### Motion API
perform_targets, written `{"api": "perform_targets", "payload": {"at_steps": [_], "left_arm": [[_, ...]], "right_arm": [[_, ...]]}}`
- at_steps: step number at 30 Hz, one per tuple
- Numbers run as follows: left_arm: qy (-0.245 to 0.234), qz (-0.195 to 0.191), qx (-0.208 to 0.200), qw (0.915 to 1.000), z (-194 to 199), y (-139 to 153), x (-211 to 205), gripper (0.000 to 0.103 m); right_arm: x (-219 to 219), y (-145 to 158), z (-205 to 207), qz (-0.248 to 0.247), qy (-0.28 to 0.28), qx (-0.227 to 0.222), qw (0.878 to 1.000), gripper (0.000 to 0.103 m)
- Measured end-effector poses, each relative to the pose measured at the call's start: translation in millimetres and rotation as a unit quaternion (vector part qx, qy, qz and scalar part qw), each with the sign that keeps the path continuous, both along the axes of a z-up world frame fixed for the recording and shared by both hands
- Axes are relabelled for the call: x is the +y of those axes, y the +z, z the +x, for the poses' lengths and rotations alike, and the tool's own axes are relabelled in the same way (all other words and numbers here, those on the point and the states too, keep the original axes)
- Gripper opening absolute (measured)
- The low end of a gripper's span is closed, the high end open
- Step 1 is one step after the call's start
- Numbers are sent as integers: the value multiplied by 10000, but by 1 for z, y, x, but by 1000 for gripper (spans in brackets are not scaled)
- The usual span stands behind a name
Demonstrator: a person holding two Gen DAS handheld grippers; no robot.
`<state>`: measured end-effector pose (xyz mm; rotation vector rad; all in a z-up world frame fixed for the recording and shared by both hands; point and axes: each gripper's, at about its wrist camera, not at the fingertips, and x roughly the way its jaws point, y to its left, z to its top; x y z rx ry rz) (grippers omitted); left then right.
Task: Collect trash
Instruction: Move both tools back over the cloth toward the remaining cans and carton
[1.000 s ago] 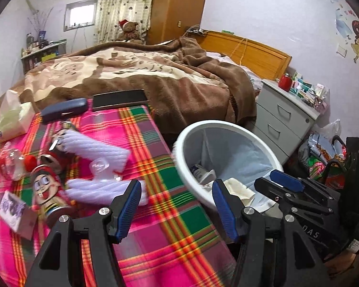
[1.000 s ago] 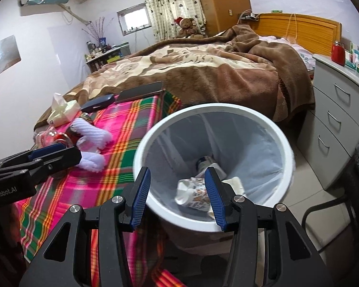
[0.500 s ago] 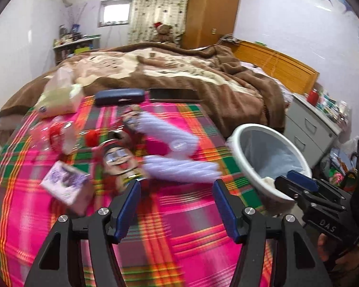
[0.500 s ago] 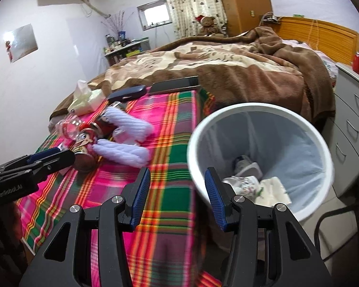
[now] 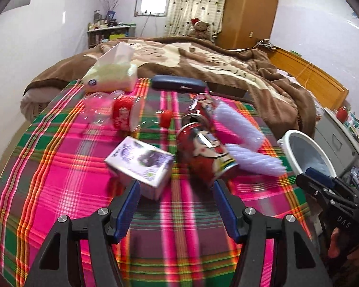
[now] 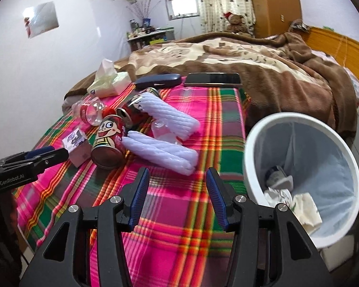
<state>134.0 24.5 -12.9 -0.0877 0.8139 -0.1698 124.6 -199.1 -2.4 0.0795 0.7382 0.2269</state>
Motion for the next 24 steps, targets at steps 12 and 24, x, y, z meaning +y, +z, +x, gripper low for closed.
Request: {"api": "perform_targets", "payload": {"at_steps": [12,24], "left_arm": [[241,-95,510,9984,23,-34,26,63],[837,73,499,9952,27,-35,75,63]], "right_arm": [[29,-9,37,-450,765,144,9959,51],[37,-16,43,-675,979,379,9922,51]]}}
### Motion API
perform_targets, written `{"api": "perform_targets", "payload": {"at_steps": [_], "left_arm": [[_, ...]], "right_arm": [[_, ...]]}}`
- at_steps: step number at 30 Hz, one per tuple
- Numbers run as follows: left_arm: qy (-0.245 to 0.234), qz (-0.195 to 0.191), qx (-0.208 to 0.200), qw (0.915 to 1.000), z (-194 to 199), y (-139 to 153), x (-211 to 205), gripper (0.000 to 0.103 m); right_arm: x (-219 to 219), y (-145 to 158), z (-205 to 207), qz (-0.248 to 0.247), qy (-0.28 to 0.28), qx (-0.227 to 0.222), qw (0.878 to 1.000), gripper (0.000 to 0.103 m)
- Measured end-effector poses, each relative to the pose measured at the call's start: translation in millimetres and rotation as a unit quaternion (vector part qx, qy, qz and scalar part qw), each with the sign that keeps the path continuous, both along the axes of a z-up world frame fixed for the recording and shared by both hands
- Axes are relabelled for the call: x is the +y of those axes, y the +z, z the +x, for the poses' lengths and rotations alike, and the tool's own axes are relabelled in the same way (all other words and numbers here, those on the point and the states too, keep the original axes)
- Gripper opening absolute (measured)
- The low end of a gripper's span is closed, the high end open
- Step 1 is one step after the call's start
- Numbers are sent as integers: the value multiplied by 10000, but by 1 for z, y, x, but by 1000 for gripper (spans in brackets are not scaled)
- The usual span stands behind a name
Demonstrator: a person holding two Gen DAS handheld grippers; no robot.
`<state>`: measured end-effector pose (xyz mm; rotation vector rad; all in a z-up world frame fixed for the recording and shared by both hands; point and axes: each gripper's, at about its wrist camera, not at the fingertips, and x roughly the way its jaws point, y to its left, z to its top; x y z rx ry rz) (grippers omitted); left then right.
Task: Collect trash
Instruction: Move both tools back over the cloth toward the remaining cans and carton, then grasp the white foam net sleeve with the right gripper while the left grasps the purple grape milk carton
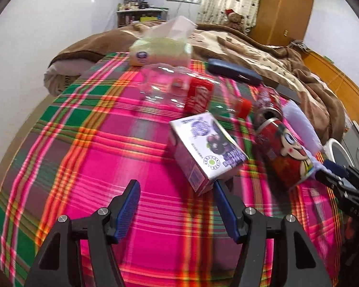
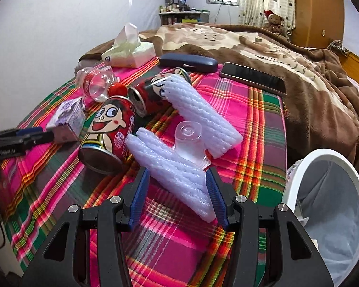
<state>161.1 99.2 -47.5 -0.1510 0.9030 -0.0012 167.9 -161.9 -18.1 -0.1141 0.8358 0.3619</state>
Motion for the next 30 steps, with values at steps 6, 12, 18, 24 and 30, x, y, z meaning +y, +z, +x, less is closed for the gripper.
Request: {"api": "perform_targets", "payload": {"at_steps": [6,12,18,24,30], "left_arm": [[234,-189,-212,9993,-1,13,13,63],[-100,-358,-296,9989,14,23,-7,77],[-131,-349,-153,9992,35,18,-19,77],[-61,-339,1,9994,47,6,-21,77],[51,-331,70,9994,54,-6,-20,77]], "right_arm": [[0,4,-5,-24,128,16,9999,51],[-6,5,2,97,54,61,9999,51],[-1,6,6,-6,307,-16,9995,51],[1,0,14,14,513,137,9986,61],[1,-5,17,-113,376,168,9991,61]]}}
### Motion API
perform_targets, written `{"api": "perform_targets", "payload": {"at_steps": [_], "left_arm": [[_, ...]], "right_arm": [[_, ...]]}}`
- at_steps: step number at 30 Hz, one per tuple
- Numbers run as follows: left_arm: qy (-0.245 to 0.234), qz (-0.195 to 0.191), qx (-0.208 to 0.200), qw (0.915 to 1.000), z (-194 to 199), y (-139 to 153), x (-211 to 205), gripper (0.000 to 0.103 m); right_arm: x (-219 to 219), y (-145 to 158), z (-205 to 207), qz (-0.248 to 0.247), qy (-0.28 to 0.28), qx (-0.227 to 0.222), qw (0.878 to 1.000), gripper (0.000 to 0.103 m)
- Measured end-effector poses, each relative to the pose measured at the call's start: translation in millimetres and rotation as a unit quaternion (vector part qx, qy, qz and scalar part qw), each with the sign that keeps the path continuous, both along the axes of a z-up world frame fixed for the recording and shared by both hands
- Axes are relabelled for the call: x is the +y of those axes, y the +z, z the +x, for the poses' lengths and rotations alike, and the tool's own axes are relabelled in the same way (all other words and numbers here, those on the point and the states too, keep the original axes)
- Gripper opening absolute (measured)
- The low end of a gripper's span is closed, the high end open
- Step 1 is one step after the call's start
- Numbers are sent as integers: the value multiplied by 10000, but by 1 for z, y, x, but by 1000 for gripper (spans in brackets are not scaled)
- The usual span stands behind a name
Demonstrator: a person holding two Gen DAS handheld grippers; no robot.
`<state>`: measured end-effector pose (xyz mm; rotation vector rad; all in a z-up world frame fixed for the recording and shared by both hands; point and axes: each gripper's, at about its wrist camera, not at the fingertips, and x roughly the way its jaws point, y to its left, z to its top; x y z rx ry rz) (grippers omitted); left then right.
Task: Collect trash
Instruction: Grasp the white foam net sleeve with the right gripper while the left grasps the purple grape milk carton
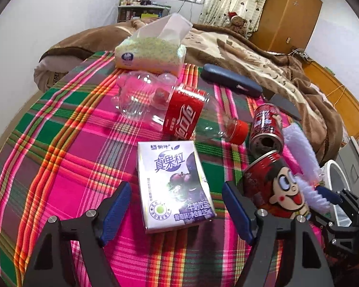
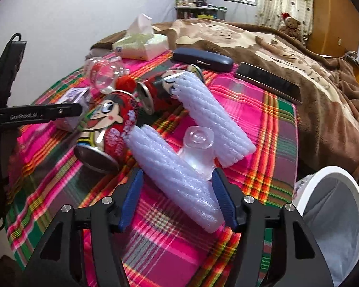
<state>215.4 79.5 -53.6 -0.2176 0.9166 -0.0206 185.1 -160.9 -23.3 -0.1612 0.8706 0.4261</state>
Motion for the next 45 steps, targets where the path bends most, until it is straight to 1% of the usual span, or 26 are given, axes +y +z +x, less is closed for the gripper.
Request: {"api": "perform_targets", "payload": {"at_steps": [2,5,6,7,8,11,13,18,21,26,33,45], "left_arm": [[36,60,45,10000,1,-3,0,77],[80,84,-10,9999,3,-3,1,77],[86,103,-6,9999,3,-3,1,74],[92,100,4,9999,4,-4,1,67],[109,79,25,9999,5,-4,1,63],[102,89,15,9999,5,-5,1,61],[95,106,-2,9999,5,-5,1,61],[36,140,-33,9999,1,-2,-2,59],[-31,205,-88,9997,-4,1,-6,58],[-102,175,-163,9997,-13,6,-10,58],[-218,262,-296,9990,-28,15,-20,58],[-516,352,-581,9964,-54,42,-39,58]], "right_arm": [[-1,-1,-1,-2,-52,-22,10000,61],[-1,-2,-2,18,-129,-4,9999,61],[-1,-2,-3,-7,-156,-22,9999,61],[-1,-2,-3,-10,-156,-27,9999,61],[-1,-2,-4,2,-150,-40,9999,61],[-3,-1,-7,86,-177,-75,9998,61],[-5,-1,-8,142,-209,-83,9996,57],[-12,0,-8,310,-358,-64,9989,36],[-13,1,-10,466,-351,-30,9983,30],[-10,1,-16,489,-298,-30,9984,28],[-16,3,-23,567,-310,-25,9979,26],[-29,14,-36,884,-514,-137,9947,26]]}}
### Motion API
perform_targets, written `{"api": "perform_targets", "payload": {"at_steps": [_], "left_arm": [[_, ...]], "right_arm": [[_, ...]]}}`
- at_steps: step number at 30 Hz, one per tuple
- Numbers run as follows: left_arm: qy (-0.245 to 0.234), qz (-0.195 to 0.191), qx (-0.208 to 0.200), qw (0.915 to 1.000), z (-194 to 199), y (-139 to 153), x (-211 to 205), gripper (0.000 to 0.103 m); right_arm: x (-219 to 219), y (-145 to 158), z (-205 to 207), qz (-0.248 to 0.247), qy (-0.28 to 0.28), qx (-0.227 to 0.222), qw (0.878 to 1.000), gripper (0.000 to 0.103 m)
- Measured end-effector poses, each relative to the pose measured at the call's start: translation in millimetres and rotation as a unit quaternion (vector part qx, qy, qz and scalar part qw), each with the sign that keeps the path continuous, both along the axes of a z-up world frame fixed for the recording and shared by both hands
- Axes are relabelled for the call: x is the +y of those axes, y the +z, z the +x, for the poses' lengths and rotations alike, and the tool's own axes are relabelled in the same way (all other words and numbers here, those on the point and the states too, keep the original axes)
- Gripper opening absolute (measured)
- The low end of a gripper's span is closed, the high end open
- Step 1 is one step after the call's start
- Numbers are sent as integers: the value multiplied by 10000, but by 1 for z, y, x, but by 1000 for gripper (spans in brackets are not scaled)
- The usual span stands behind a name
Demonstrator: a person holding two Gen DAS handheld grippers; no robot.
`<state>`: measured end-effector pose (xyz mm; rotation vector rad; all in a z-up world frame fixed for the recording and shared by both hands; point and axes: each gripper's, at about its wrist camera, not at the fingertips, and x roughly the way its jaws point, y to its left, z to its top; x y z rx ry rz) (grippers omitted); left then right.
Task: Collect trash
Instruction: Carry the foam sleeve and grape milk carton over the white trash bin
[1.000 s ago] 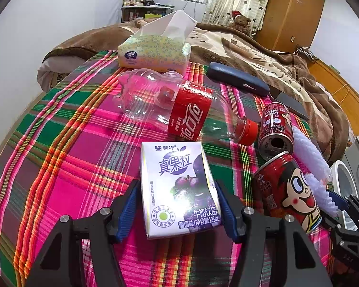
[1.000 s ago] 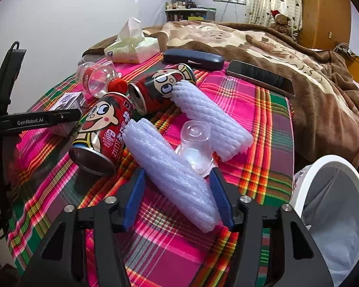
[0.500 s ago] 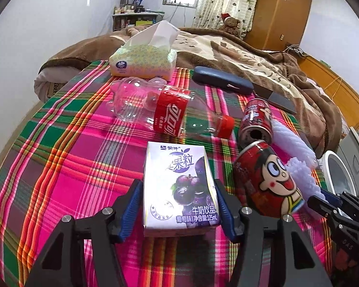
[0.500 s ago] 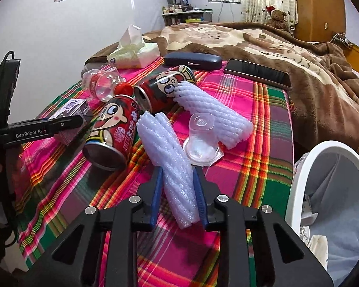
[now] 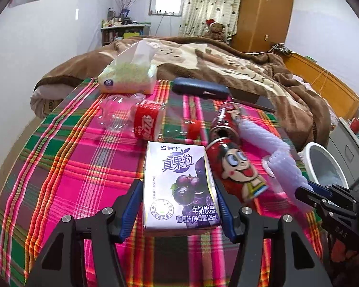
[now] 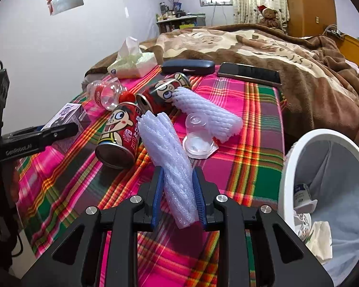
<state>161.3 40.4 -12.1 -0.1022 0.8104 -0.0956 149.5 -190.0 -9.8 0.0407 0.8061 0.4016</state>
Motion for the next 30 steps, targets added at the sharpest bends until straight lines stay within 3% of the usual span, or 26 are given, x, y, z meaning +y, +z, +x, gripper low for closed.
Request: {"api": "perform_targets", "payload": {"at_steps": [15,30], "left_arm": [[-717,60,-444,9964,-27,40,-59,58],[-1547,92,-554,9864,-35,51,-146,58]], "right_arm": [[-37,17,-25,313,-461,-256,9981,26],[-97,20,-44,345,-1256,-367,9908,26]]}}
